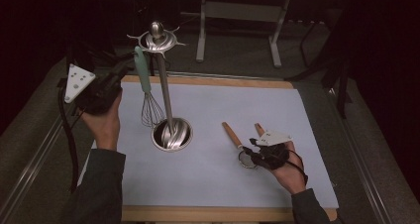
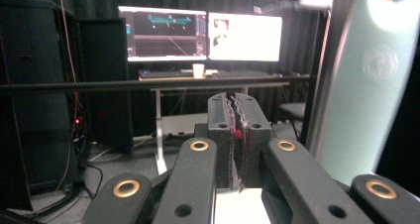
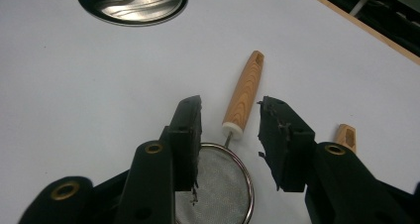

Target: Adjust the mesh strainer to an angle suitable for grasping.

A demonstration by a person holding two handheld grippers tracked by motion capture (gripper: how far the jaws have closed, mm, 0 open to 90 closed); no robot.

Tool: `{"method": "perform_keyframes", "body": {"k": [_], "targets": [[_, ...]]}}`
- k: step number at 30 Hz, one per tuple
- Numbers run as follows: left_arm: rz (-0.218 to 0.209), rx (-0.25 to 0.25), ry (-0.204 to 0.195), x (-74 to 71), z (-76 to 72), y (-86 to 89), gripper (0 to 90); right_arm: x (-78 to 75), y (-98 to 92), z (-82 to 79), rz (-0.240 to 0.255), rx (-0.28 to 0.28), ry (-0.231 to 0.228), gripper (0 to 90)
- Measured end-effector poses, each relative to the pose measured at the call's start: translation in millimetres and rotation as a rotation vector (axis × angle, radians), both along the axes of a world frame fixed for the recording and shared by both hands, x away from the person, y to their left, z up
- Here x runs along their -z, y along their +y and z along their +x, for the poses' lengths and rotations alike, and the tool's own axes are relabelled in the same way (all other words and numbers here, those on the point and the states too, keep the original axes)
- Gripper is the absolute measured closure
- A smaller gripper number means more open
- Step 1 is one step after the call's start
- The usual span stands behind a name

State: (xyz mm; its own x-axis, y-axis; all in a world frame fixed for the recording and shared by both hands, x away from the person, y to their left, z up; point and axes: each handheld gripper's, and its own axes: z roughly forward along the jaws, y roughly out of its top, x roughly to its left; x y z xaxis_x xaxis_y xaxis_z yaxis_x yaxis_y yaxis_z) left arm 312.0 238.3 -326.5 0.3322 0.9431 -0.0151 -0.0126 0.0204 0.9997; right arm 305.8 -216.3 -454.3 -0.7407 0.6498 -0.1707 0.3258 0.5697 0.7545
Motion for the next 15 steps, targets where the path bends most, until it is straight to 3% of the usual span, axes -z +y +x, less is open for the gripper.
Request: {"method": "perform_keyframes", "body": {"k": [4, 7, 8, 11, 12, 15], "targets": [[0.047, 0.011, 0.024, 13.3, -8.8, 1.8, 85.3, -1.2, 0.2, -1.0, 0.003, -0.002, 0.004, 59.8], [0.042, 0.02, 0.038, 21.1, -12.1, 4.4, 84.0, -1.6, 0.4, -1.2, 0.008, -0.005, 0.006, 59.8], [0.048, 0.021, 0.068, 29.3, -13.1, 6.1, 83.0, -1.7, 0.7, -1.3, 0.01, -0.009, 0.008, 59.8], [0.054, 0.019, 0.087, 35.5, -14.1, 6.9, 81.5, -1.4, 1.1, -1.3, 0.013, -0.008, 0.012, 59.8], [0.047, 0.027, 0.113, 43.6, -15.4, 8.6, 81.1, -0.9, 1.1, -1.0, 0.012, -0.009, 0.011, 59.8], [0.046, 0.031, 0.142, 54.7, -17.4, 10.6, 79.9, 0.0, 1.1, -0.6, 0.011, -0.01, 0.015, 59.9]]}}
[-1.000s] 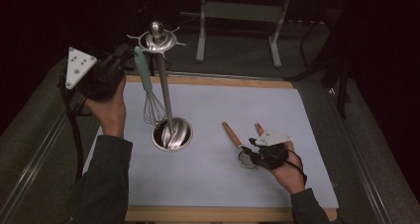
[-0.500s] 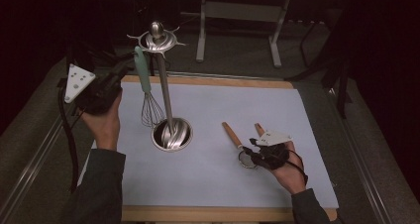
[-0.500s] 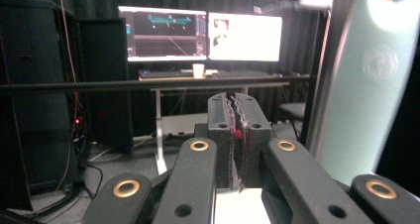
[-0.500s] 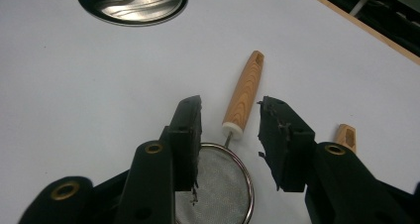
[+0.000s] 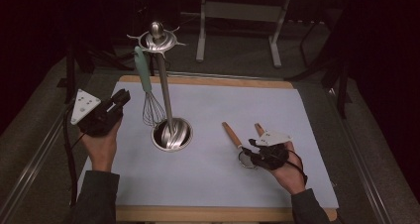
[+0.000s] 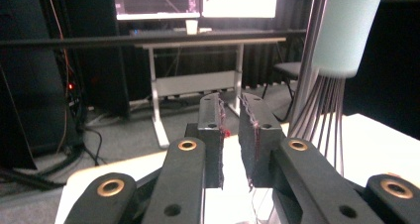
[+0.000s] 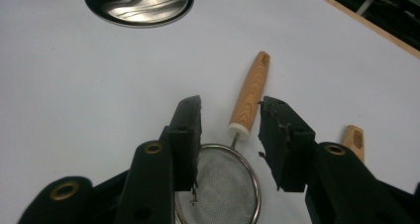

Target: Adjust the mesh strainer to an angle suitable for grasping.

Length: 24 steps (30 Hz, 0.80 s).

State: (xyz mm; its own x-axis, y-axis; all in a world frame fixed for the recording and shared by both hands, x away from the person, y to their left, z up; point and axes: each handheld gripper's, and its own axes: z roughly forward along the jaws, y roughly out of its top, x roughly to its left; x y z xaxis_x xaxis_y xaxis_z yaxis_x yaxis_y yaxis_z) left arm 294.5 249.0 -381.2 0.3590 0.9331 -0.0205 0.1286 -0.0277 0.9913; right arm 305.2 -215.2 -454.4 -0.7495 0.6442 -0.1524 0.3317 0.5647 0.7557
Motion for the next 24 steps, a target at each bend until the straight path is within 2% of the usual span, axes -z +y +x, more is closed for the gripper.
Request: {"method": "perform_keyframes", "body": {"k": [7, 8, 9, 12, 13, 15, 16, 18, 20, 21, 22, 23, 24], "targets": [[0.001, 0.001, 0.063, 30.4, -3.3, 3.4, 78.1, 1.7, -0.3, 0.8, 0.0, 0.002, 0.009, 59.8], [0.001, 0.001, 0.063, 30.4, -3.3, 3.4, 78.0, 1.7, -0.3, 0.8, 0.0, 0.002, 0.009, 59.8], [0.001, 0.005, 0.078, 38.9, -5.2, 3.8, 77.8, 2.3, -0.4, 1.1, -0.001, 0.001, 0.011, 59.8], [0.005, 0.006, 0.096, 46.3, -7.0, 3.9, 77.7, 2.9, -0.2, 1.1, -0.001, 0.003, 0.015, 59.8], [0.002, 0.004, 0.126, 56.4, -9.0, 3.9, 77.7, 3.0, -0.2, 1.3, -0.001, 0.002, 0.016, 59.8], [0.001, 0.007, 0.147, 65.6, -11.1, 3.9, 77.7, 3.6, -0.1, 1.5, -0.003, 0.002, 0.016, 59.8], [0.001, 0.007, 0.147, 65.6, -11.1, 3.9, 77.7, 4.0, 0.1, 1.7, -0.002, 0.003, 0.017, 59.8], [-0.011, 0.01, 0.176, 80.6, -14.3, 3.6, 77.7, 5.4, 0.7, 2.5, -0.003, 0.001, 0.021, 59.8], [-0.011, 0.01, 0.176, 80.6, -14.3, 3.6, 77.7, 6.5, 1.2, 2.7, -0.005, 0.001, 0.026, 59.8], [0.004, 0.008, 0.217, 97.8, -17.0, 0.8, 77.2, 9.1, 2.4, 3.7, -0.01, 0.0, 0.031, 59.7], [0.004, 0.008, 0.217, 97.8, -17.0, 0.8, 76.8, 9.1, 2.4, 3.7, -0.01, 0.0, 0.031, 59.7], [0.027, 0.004, 0.23, 103.1, -18.0, -0.9, 76.8, 10.1, 2.8, 4.0, -0.011, 0.001, 0.033, 59.5], [0.064, 0.004, 0.261, 113.6, -20.0, -3.8, 76.7, 11.8, 3.8, 4.5, -0.012, 0.002, 0.037, 59.1]]}}
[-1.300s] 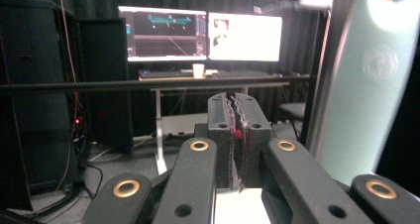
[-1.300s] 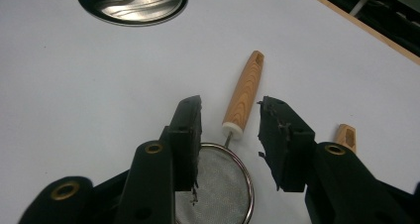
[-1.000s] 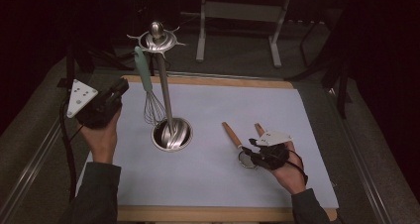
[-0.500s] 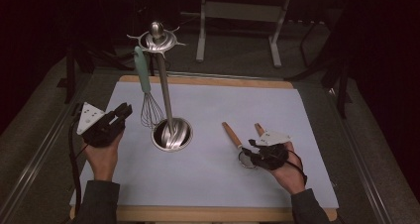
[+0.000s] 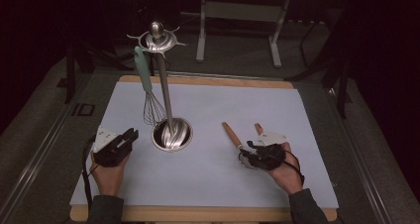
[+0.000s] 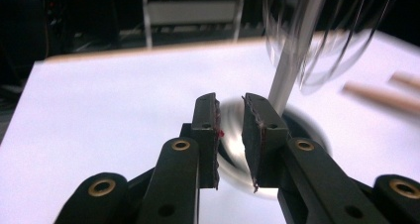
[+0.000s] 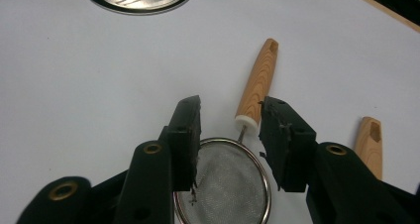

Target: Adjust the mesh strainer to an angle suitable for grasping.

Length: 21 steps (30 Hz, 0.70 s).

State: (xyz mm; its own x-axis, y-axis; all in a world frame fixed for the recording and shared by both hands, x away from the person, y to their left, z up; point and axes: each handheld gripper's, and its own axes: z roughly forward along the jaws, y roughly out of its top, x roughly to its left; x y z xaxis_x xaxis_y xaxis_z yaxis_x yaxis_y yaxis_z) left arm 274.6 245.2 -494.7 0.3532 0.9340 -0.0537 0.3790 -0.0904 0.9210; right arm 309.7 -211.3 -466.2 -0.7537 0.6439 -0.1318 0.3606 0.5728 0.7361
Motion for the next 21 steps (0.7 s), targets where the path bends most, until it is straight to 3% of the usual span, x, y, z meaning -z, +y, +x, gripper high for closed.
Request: {"method": "perform_keyframes", "body": {"k": [1, 3, 11, 14, 21], "targets": [[0.0, 0.0, 0.0, 0.0, 0.0, 0.0, 76.6, 0.7, 0.5, 0.2, -0.001, -0.001, 0.001, 59.2], [0.007, 0.005, 0.037, 14.6, -2.8, -0.1, 76.6, 1.7, 0.8, 0.7, -0.002, -0.001, 0.004, 59.1], [0.007, -0.002, 0.11, 30.9, -0.3, 3.2, 76.0, 3.7, 0.0, 2.5, -0.003, 0.002, 0.012, 59.1], [0.024, -0.011, 0.13, 34.8, 1.6, 5.1, 75.9, 4.4, -1.4, 3.3, 0.0, 0.006, 0.018, 59.1], [-0.001, -0.027, 0.155, 41.6, 5.1, 9.9, 75.6, 9.3, -0.6, 7.4, 0.006, 0.022, 0.055, 61.9]]}}
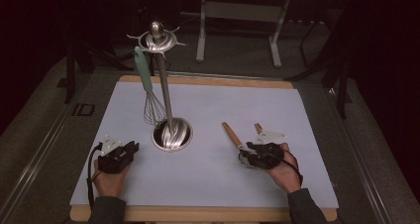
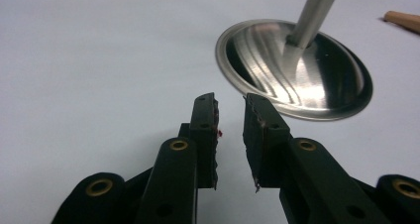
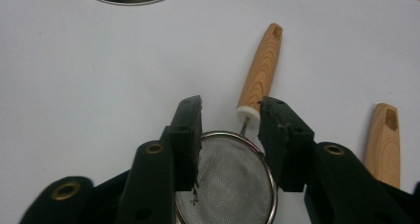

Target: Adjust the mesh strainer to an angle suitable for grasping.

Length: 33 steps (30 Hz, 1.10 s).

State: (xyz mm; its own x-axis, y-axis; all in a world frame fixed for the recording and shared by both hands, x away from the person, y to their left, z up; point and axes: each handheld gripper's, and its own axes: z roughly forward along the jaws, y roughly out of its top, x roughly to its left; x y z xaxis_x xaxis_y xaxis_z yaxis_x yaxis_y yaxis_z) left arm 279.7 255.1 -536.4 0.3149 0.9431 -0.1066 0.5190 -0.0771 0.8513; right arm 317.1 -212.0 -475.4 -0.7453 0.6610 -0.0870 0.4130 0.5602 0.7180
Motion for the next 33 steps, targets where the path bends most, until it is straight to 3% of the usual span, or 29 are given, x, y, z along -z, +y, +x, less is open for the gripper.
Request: {"method": "perform_keyframes", "body": {"k": [3, 13, 19, 27, 33], "targets": [[0.002, -0.013, 0.007, 2.4, 1.2, -0.3, 75.4, 1.3, 0.2, 1.5, -0.013, 0.011, 0.0, 64.4], [0.076, -0.004, 0.004, 3.2, 0.8, -7.5, 73.4, 5.1, 1.9, 21.4, -0.027, 0.056, 0.03, 75.7], [0.056, -0.006, 0.004, 3.2, 0.6, -6.0, 72.8, 12.0, 7.6, 41.0, -0.087, 0.106, 0.057, 88.3], [0.056, -0.006, 0.002, 3.3, 0.5, -5.9, 72.5, 24.9, 15.6, 64.5, -0.114, 0.135, 0.121, 87.5], [0.056, -0.005, 0.001, 3.3, 0.4, -6.1, 72.3, 30.8, 20.9, 70.3, -0.11, 0.131, 0.153, 87.1]]}}
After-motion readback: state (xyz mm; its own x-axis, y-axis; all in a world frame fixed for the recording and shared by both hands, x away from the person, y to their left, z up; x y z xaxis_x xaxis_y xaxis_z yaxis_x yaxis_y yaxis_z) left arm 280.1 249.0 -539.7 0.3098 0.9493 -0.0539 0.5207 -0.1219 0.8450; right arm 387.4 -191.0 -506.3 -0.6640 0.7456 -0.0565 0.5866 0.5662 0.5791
